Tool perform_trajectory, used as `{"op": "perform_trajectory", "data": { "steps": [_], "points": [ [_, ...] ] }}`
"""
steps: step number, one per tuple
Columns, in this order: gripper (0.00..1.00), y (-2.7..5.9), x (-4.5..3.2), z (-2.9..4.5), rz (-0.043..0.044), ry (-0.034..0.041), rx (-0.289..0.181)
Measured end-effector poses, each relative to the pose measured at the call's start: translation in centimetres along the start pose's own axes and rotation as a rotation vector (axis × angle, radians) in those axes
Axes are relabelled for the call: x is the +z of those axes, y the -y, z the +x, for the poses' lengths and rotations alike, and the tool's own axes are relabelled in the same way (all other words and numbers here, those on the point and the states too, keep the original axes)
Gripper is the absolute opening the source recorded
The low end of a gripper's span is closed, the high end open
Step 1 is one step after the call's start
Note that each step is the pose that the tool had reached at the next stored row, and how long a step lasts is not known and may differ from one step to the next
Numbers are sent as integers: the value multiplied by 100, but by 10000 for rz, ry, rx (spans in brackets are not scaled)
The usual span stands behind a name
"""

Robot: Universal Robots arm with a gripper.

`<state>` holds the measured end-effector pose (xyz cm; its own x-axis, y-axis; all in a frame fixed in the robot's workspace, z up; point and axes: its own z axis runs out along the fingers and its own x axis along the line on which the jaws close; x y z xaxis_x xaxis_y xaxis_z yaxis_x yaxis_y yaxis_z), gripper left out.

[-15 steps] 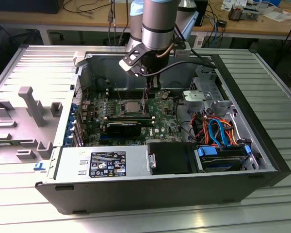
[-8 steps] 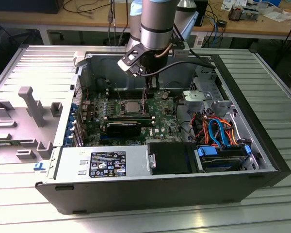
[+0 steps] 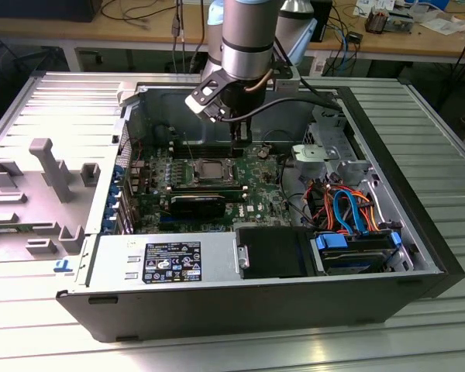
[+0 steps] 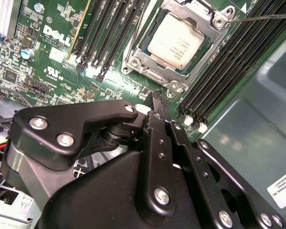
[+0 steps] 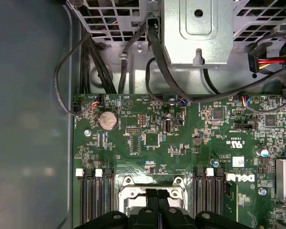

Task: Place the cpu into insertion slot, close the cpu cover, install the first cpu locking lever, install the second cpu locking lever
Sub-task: 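Close the cpu cover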

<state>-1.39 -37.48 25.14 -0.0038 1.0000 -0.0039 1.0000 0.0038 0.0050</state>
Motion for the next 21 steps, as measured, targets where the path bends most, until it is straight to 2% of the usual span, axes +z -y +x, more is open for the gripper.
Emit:
{"op": "perform_trajectory", "data": {
  "steps": [6,18,21],
  "points": [
    [11,11,0,0,0,-1,3],
    [11,217,4,1,2,0,-7],
    [11,226,5,1,1,0,-19]
  ]
}}
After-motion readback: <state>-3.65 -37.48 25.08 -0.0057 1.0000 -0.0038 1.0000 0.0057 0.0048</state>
